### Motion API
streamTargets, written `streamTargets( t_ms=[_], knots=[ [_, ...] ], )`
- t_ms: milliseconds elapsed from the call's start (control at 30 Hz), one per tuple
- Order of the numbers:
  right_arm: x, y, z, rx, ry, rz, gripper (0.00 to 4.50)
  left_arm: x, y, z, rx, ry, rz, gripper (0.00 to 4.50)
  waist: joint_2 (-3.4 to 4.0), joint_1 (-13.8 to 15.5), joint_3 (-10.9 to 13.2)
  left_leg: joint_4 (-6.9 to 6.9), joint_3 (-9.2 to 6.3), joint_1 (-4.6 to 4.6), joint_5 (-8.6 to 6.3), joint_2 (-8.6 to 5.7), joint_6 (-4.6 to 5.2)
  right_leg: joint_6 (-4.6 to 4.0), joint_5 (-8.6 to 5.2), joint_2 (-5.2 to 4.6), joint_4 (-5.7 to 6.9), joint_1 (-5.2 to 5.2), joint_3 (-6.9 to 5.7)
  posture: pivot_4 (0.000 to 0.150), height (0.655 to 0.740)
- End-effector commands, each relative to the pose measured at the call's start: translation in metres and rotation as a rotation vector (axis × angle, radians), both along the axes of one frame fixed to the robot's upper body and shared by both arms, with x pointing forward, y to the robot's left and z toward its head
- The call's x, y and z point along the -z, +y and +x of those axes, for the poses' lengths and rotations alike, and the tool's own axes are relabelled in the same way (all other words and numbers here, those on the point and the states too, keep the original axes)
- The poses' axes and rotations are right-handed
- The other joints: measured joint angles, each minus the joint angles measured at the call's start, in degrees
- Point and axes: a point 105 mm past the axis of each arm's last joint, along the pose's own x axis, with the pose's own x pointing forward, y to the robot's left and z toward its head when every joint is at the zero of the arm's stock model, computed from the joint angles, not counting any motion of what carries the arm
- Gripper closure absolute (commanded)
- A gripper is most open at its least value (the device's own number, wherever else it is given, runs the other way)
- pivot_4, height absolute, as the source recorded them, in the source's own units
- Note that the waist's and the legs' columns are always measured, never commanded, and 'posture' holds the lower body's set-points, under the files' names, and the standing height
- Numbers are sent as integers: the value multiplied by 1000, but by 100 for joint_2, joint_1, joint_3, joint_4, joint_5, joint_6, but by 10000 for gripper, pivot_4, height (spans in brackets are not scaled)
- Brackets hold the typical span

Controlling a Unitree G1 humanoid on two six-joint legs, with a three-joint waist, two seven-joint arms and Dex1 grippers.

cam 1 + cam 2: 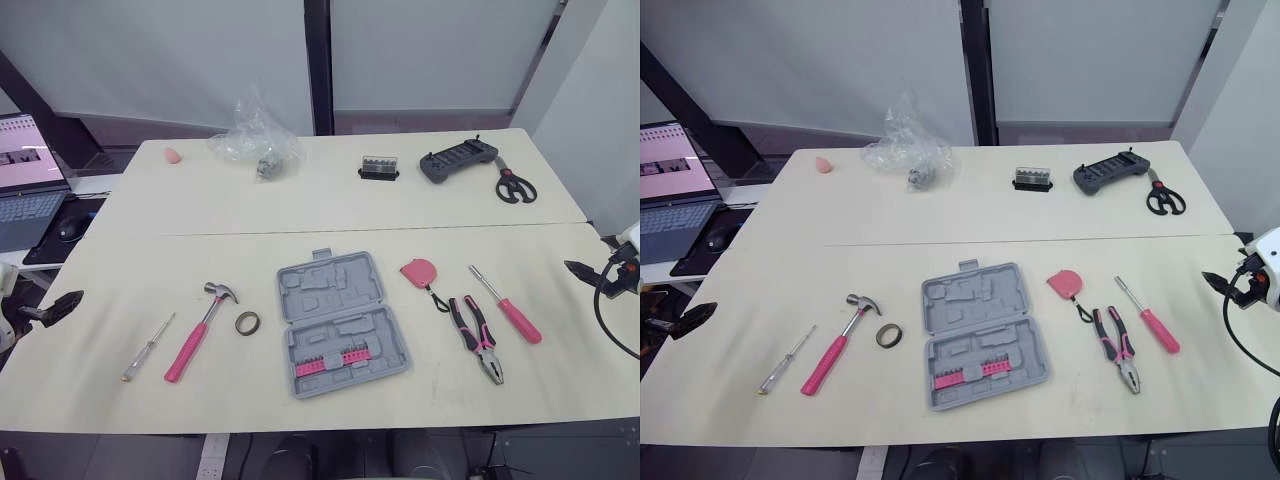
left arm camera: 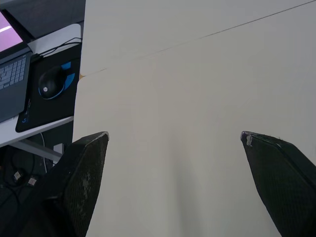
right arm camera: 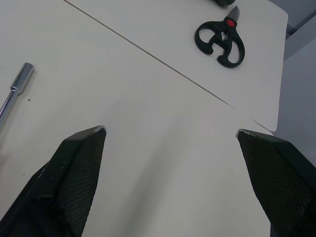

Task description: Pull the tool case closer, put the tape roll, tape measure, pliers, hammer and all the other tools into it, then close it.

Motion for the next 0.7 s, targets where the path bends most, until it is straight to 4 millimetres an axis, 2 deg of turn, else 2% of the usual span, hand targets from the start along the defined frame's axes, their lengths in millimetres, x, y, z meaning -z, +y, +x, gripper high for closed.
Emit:
streamTargets(
  t_ms=[33,700],
  knots=[
    [-17,-6,-1,10,-44,-23,0,-12,6,-3,-10,-16,39,385,0,0,0,0,0,0,0,0,0,0,0,0,0,0,0,1500,7400],
    [-15,-4,1,9,-51,-36,0,-17,4,6,-1,-55,82,385,0,0,0,0,1,0,0,0,0,0,0,0,0,0,1,1500,7400]
  ],
)
